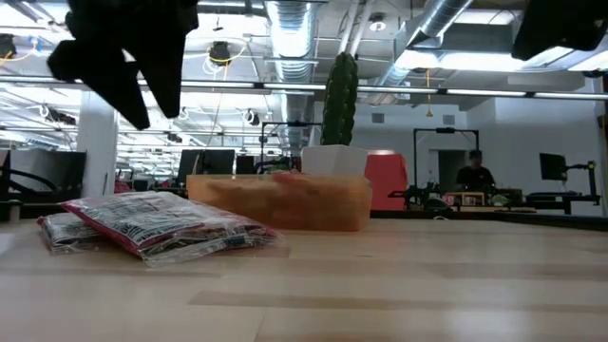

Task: Sort popcorn bags into baskets
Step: Put the popcorn bag into the orange bin

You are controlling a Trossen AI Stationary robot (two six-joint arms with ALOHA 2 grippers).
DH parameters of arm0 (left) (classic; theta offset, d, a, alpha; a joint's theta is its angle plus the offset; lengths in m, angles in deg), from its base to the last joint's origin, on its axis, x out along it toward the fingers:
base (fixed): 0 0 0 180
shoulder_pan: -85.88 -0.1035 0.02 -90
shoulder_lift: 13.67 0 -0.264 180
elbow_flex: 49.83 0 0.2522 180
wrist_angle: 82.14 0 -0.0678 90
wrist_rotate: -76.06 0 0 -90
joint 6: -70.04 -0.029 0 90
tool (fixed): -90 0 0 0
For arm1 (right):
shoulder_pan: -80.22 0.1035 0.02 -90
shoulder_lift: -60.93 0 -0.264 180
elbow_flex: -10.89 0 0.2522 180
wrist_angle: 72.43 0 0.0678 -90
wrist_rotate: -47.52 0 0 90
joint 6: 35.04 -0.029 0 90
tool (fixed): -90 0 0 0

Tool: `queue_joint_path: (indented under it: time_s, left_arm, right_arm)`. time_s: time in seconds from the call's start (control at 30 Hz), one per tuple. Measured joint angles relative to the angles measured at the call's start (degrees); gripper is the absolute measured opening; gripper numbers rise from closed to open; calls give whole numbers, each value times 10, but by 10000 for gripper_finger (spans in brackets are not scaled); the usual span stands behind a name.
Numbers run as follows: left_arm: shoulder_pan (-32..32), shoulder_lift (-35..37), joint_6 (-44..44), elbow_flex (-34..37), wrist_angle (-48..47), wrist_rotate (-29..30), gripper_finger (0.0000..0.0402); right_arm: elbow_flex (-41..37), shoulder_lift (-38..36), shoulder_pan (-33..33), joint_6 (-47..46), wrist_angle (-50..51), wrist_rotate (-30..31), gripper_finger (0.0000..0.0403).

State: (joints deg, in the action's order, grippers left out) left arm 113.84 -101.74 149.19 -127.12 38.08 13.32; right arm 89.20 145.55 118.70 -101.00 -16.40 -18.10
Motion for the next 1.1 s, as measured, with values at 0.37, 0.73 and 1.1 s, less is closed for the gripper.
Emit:
queue_joint_path:
  time_s: [0.37, 0.73, 1.1]
  left_arm:
    - [-46, 121, -246, 0, -7, -134, 223]
    - [11, 316, -7, 209, 80, -53, 223]
    - [13, 307, 81, 389, 291, 16, 223]
  right_arm:
    - [0, -13, 1, 31, -10, -1, 38]
    - [0, -13, 1, 43, -11, -3, 32]
    - [0, -13, -1, 50, -13, 3, 40]
